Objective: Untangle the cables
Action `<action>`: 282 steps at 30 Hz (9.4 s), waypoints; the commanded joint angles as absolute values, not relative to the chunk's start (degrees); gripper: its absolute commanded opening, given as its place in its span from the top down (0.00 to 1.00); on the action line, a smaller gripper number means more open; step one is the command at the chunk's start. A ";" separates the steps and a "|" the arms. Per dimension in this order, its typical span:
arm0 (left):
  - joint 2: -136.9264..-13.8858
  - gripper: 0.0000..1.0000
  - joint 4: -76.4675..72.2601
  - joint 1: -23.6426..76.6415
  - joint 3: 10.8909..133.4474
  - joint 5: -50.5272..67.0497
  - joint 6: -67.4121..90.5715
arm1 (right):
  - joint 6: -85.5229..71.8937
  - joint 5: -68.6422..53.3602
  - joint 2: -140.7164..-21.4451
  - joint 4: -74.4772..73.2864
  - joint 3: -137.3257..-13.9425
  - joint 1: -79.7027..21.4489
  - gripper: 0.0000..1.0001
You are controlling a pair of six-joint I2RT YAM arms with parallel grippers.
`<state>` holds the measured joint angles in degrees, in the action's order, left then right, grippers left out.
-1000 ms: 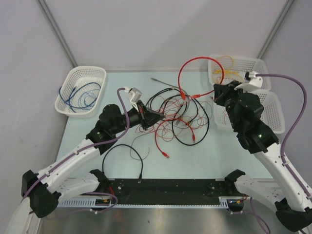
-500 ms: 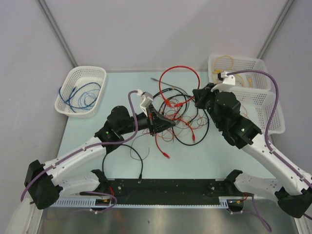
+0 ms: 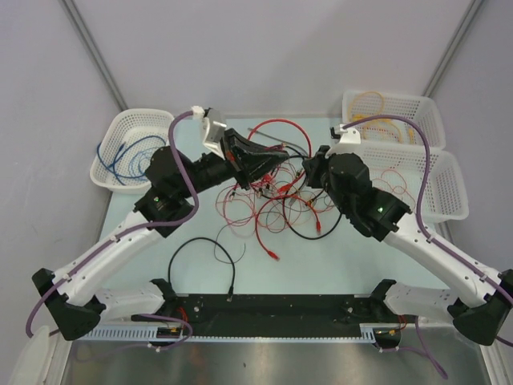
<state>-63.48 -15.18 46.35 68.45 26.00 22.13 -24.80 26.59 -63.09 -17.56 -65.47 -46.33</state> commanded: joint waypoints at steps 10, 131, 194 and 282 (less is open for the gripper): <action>-55.73 1.00 -9.93 46.58 53.10 18.28 20.38 | -26.54 29.80 -52.65 -20.66 -65.65 -29.90 1.00; -49.31 0.00 2.99 44.30 58.54 -4.92 25.84 | -21.71 20.83 -45.44 10.37 -47.46 -51.24 1.00; -80.23 0.15 -38.67 59.59 35.95 12.04 37.17 | -13.27 23.29 -49.04 -6.50 -89.47 -44.65 1.00; -77.53 1.00 -39.22 56.95 47.46 -5.09 0.35 | -22.59 17.40 -51.51 -12.92 -89.12 -44.91 1.00</action>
<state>-78.56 -41.12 56.88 43.79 -0.03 1.04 -22.37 18.22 -53.17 -12.56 -89.82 -44.91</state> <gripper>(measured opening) 0.050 0.009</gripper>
